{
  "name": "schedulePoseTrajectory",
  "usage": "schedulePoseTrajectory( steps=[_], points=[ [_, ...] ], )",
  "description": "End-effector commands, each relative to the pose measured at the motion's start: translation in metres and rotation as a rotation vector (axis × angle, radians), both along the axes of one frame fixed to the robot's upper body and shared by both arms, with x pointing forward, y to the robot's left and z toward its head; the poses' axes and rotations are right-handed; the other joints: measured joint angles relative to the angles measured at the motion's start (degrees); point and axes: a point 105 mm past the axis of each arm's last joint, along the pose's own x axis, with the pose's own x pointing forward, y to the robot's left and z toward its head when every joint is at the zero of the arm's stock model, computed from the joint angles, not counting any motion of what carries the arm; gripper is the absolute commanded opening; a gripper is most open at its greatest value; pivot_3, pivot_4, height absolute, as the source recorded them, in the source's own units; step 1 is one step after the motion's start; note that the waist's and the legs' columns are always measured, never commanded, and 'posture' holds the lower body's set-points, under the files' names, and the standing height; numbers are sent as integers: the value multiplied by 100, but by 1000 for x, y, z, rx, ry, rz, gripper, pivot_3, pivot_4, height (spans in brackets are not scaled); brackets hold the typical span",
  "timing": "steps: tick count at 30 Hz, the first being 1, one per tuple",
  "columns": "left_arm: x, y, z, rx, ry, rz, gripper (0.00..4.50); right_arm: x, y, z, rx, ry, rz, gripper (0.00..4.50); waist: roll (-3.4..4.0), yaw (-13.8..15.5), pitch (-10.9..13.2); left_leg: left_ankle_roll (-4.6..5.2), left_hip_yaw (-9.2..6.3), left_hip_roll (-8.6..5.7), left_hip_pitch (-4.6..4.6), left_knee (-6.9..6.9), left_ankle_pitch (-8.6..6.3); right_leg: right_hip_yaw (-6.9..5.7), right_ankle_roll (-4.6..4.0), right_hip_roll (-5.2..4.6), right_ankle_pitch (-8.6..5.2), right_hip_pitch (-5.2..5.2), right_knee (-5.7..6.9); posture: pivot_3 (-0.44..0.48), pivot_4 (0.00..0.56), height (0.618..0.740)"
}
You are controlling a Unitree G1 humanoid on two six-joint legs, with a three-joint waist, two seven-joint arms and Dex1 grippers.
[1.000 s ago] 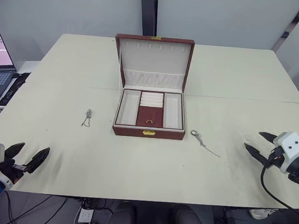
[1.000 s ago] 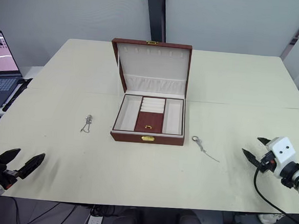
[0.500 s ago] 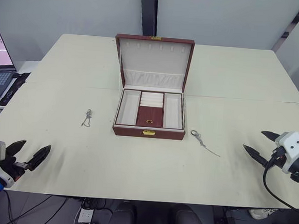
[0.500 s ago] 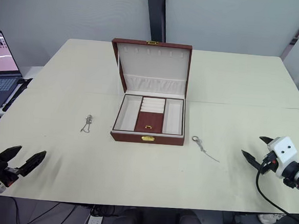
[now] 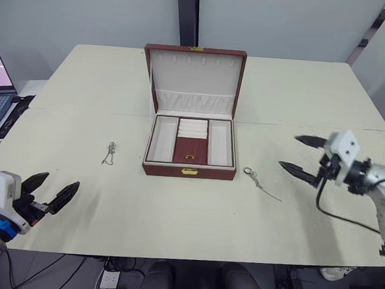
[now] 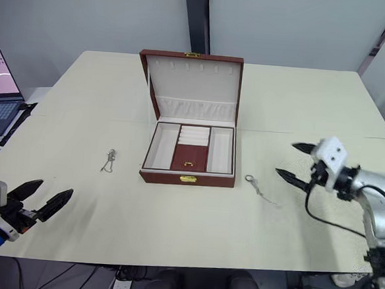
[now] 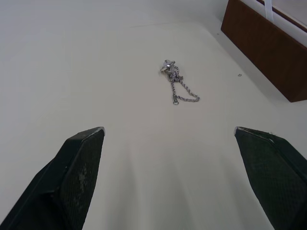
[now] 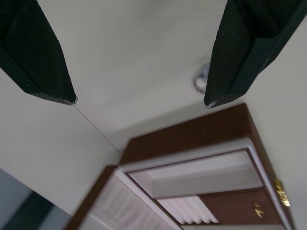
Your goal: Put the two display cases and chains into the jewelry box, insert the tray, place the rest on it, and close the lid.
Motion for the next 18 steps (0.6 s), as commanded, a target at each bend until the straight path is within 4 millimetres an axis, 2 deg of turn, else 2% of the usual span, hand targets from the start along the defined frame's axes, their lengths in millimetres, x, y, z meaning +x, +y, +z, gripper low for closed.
schedulePoseTrajectory(
  steps=[1, 6, 10, 18],
  points=[
    [-6, 1, 6, 12, -24, 35, 4500, -3, 41, 22, 2, 19, 203, 4483, 0, -7, 0, 0, 0, 0, -1, 0, 0, 0, 0, 0, 0, 0, 0, 0, 150, 740],
    [-11, -2, 3, 4, -9, 69, 4500, -5, 88, 42, -23, 54, 416, 4483, -3, 39, -1, 0, -9, -2, -7, 2, 0, -7, 0, -4, 0, -4, -2, 0, 150, 740],
    [-3, -7, 3, -18, 21, 89, 4500, -6, 105, 48, -16, 52, 480, 4483, -9, 94, -4, 0, -18, -8, -12, 5, 0, -17, 0, -10, 0, -2, -3, 0, 150, 740],
    [37, -28, 13, -71, 22, 107, 4500, -18, 118, 44, -13, 65, 523, 4483, -11, 68, -5, 0, -21, -7, -13, 5, 0, -21, 0, -10, 1, -4, 2, 0, 150, 740]
  ],
)
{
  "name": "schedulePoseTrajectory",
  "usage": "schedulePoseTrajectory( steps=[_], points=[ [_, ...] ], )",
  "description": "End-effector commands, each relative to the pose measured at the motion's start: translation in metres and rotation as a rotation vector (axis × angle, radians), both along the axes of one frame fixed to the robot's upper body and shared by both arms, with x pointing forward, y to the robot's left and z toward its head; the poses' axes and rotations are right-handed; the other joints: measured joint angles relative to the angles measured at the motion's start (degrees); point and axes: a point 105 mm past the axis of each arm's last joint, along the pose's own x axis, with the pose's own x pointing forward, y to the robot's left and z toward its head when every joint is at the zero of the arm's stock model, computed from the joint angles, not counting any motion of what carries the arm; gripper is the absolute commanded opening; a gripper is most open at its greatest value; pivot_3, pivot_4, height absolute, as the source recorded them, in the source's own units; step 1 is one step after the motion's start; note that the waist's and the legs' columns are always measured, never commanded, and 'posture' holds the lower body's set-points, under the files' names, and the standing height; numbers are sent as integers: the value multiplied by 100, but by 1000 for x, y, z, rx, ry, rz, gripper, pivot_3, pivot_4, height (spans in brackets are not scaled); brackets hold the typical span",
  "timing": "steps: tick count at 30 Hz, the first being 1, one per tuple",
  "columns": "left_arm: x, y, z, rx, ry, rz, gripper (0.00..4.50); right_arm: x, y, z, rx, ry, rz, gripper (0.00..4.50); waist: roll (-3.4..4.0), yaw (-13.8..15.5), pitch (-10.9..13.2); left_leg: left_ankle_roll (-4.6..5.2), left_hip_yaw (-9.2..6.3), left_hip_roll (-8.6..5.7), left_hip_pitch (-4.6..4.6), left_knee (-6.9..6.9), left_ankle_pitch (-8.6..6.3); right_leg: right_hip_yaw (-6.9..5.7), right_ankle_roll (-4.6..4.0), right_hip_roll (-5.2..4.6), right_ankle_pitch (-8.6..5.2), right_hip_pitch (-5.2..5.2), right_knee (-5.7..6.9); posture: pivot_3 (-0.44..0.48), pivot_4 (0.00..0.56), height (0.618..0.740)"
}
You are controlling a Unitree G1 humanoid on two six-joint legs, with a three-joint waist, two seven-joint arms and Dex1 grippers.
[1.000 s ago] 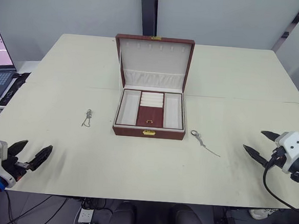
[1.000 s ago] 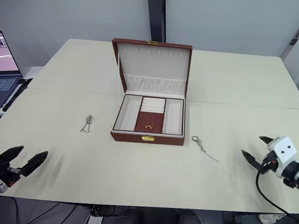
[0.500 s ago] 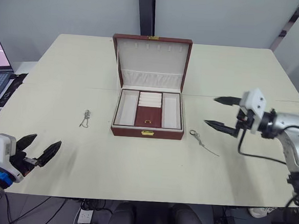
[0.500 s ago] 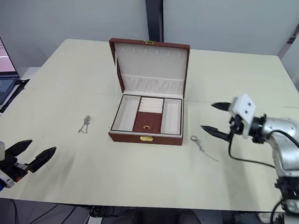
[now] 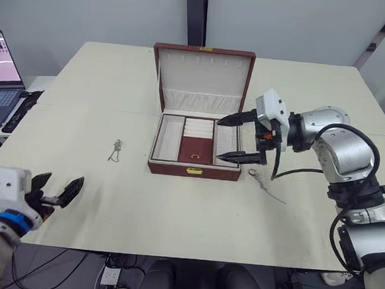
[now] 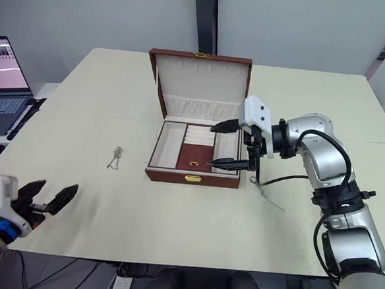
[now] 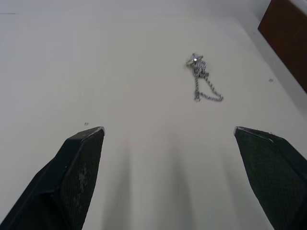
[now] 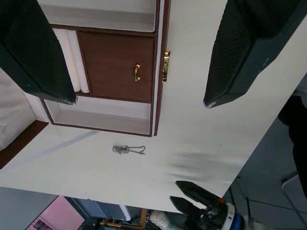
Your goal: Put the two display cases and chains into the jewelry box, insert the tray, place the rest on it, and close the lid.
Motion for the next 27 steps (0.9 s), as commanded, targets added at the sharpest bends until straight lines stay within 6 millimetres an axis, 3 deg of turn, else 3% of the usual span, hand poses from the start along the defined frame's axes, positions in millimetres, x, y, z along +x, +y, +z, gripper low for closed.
schedulePoseTrajectory(
  steps=[1, 3, 11, 22, 27],
  points=[
    [17, -10, 8, 2, -2, 12, 4500, -9, 5, 8, 26, -25, 31, 4483, 0, -12, 0, 0, 0, 0, 0, 0, 0, 0, 0, 1, 0, 0, 0, 0, 150, 740],
    [36, -12, 7, -1, 10, 47, 4500, -12, 7, 7, 31, -16, 35, 4483, 0, -6, 0, 0, 0, 0, 2, -1, 0, 0, 0, 1, 0, -1, 1, 0, 150, 740],
    [73, -23, -3, -7, 80, 89, 4500, -15, 9, 4, 30, -6, 38, 4483, -2, -25, 0, -1, 7, 2, -3, 0, 1, 0, 0, 4, 1, -11, 2, 0, 150, 740],
    [96, -33, -16, -21, 146, 67, 4500, -16, 9, 1, 29, 4, 42, 4483, -3, -21, -1, -1, 7, -1, -5, 2, 1, -1, 0, 4, 1, -11, 2, 0, 150, 740],
    [103, -37, -18, -20, 151, 46, 3306, -17, 9, 1, 30, 7, 42, 4500, -2, -18, -1, -2, 7, -1, -5, 2, 1, 0, 0, 3, 0, -11, 2, 0, 150, 740]
  ],
)
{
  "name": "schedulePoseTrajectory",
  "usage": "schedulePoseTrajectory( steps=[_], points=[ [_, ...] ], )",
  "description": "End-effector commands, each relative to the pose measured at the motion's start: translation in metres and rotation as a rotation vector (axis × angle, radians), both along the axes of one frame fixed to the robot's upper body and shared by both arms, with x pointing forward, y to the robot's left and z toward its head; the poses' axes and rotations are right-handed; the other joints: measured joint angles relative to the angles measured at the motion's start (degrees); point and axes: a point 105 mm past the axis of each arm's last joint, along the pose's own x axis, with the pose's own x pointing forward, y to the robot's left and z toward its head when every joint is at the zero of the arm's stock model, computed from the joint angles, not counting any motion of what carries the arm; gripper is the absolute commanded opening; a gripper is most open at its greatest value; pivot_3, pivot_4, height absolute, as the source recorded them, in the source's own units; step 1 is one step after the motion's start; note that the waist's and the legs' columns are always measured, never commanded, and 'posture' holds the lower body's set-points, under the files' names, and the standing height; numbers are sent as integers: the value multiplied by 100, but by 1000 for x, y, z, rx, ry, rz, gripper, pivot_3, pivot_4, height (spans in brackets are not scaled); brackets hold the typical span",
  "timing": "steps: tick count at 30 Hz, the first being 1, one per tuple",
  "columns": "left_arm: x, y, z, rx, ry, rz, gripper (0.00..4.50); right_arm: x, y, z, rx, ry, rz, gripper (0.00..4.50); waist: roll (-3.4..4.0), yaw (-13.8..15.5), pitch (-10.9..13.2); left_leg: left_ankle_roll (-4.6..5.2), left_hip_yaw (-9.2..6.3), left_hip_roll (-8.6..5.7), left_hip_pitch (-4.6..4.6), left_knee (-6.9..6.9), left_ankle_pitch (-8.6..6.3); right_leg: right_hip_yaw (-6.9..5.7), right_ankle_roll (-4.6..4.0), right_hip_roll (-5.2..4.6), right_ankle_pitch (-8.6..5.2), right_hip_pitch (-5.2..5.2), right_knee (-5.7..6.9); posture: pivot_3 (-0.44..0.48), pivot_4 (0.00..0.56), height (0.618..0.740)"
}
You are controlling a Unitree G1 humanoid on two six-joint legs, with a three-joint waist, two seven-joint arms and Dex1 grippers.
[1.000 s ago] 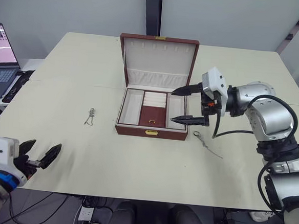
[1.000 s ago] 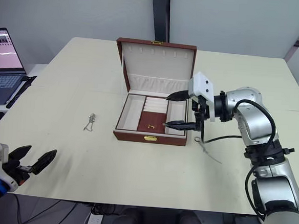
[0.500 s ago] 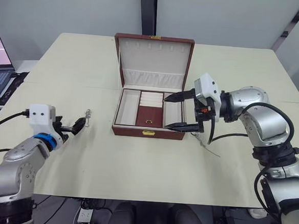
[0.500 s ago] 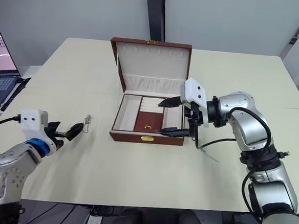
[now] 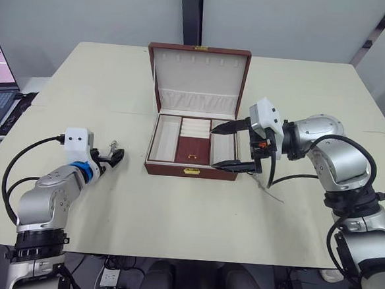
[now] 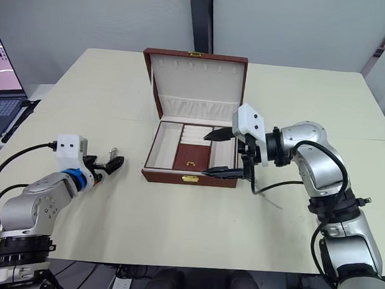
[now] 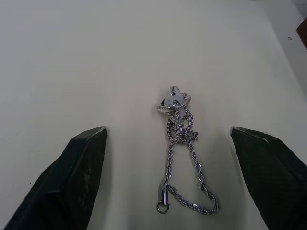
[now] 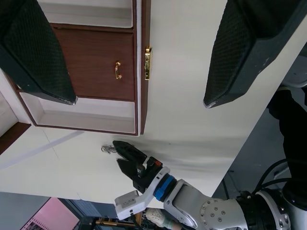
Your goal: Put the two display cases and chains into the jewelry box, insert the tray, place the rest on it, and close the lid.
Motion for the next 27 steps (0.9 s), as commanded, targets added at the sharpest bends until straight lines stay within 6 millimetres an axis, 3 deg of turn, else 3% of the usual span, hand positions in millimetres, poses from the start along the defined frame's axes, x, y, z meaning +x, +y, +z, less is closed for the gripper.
schedulePoseTrajectory(
  steps=[1, 11, 15, 20, 27],
  points=[
    [5, -3, 2, 10, -10, -22, 2983, -8, 3, 11, 19, -37, 32, 4500, 0, 3, 0, 0, 0, -1, 0, 0, 0, -1, 0, 0, 0, 0, 0, 0, 150, 740],
    [9, -4, -2, 13, -1, -51, 13, -9, 2, 13, 20, -37, 22, 4500, 0, 5, 0, 0, 0, -2, 0, 1, 0, -1, 0, -2, 0, 1, 0, 0, 150, 740],
    [4, 0, 4, 37, -24, -63, 13, -10, 2, 14, 24, -38, 15, 4500, 0, 5, 0, 0, 0, -2, 1, 2, 0, 0, 0, -2, 0, 1, 0, 0, 150, 740],
    [-7, 5, 25, 94, -95, -95, 13, -11, 1, 15, 33, -41, 3, 4500, 0, -5, 0, 0, 0, 0, 0, 0, 0, 2, 0, -2, 0, -1, 0, 0, 150, 740],
    [-28, -4, 74, 87, -224, -272, 13, -14, 2, 13, 45, -38, -8, 4500, -2, -4, 1, -1, -3, 2, -3, -1, 0, 4, 0, -2, 0, -1, -2, 0, 150, 740]
  ],
)
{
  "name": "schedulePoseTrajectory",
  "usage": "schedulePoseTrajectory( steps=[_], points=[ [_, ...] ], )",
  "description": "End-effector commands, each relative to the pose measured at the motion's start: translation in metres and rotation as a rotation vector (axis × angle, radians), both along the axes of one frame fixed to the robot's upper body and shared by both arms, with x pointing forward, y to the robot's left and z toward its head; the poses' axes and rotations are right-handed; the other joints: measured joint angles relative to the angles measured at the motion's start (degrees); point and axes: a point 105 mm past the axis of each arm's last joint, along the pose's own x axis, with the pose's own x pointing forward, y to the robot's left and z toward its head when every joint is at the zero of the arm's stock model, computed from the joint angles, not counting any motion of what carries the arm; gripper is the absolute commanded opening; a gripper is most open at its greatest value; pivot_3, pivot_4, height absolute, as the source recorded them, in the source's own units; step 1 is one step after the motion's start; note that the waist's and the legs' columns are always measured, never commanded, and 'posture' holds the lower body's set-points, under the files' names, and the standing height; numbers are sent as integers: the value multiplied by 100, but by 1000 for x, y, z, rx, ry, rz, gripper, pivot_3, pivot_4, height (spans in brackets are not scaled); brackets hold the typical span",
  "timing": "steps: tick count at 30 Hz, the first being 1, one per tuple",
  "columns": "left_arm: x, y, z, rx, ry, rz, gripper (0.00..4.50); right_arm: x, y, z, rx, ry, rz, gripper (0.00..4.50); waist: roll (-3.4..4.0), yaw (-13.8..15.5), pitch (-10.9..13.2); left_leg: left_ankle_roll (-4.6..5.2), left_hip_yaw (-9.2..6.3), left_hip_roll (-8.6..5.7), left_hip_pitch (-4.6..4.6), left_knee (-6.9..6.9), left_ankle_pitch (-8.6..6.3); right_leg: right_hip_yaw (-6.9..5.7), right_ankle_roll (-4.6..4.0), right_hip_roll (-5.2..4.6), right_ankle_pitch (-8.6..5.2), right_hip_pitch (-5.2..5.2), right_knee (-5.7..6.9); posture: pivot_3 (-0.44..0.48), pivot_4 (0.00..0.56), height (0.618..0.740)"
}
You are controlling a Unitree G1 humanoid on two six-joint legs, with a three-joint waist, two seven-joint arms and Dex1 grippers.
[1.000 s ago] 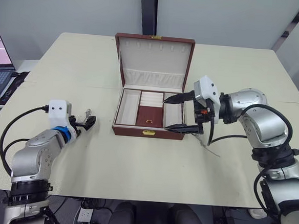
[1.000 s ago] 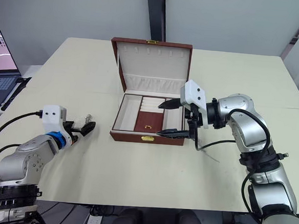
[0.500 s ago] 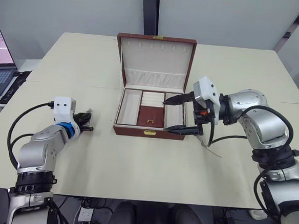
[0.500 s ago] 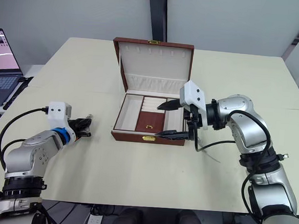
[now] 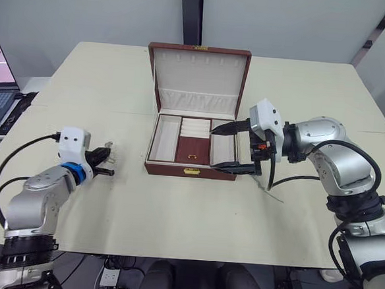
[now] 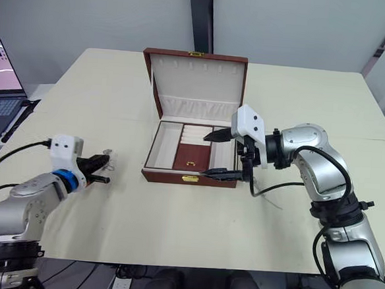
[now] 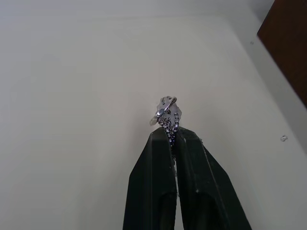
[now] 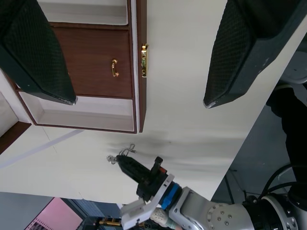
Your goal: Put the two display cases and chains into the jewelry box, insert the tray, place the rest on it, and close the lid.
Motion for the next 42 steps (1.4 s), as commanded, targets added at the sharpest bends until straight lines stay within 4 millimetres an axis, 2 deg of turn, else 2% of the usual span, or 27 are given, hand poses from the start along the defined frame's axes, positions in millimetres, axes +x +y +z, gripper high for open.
schedulePoseTrajectory(
  steps=[1, 8, 13, 18, 21, 25, 30, 34, 42],
  points=[
    [-12, -7, 45, -4, -117, -139, 13, -6, -1, 12, 36, -38, 7, 4500, 0, -1, 0, 0, 0, 0, 0, 0, 0, -1, 0, 0, 0, 0, -1, 0, 150, 740],
    [-28, -36, 94, -74, -157, -413, 13, -6, 0, 12, 49, -38, 0, 4500, -1, -2, 2, 0, 0, -1, 1, -1, 0, -2, 0, 1, 0, 1, -1, 0, 150, 740],
    [-28, -59, 110, -64, -150, -539, 13, -7, 1, 11, 53, -37, -3, 4500, -3, -2, 3, 0, 2, -3, 1, 0, 0, -5, 1, 2, 0, 1, -1, 0, 150, 740],
    [-16, -89, 120, -47, -156, -646, 13, -9, 1, 11, 58, -38, -11, 4500, -4, 0, 4, 0, 3, -2, 0, 0, 0, -5, 1, 6, 0, 0, 0, 0, 150, 740],
    [-9, -97, 117, -38, -150, -667, 13, -9, 1, 10, 57, -38, -17, 4500, -4, 1, 4, 1, 5, -2, 0, 0, 0, -5, 1, 7, 0, -1, -1, 0, 150, 740],
    [-1, -102, 97, 33, -112, -685, 13, -8, 1, 10, 57, -46, -30, 4500, -2, -22, 5, 1, 10, 1, 2, -1, 0, -4, 0, 15, 0, -6, 1, 0, 150, 740],
    [10, -110, 76, 29, -80, -690, 13, -4, 1, 11, 53, -78, -64, 4500, -2, -3, 5, 1, 9, 1, 0, 0, 0, -3, 0, 18, 0, -7, 0, 0, 150, 740],
    [22, -108, 54, 56, -37, -654, 13, 0, 0, 11, 33, -99, -106, 4500, -3, 1, 5, 1, 10, 0, 0, 1, 0, -3, 0, 17, 0, -6, 0, 0, 150, 740],
    [33, -107, 37, 66, 2, -625, 13, 4, -2, 10, 18, -109, -141, 4500, -3, 0, 5, 1, 10, -1, -2, 1, 0, -3, 0, 16, 0, -7, 0, 0, 150, 740]
  ],
)
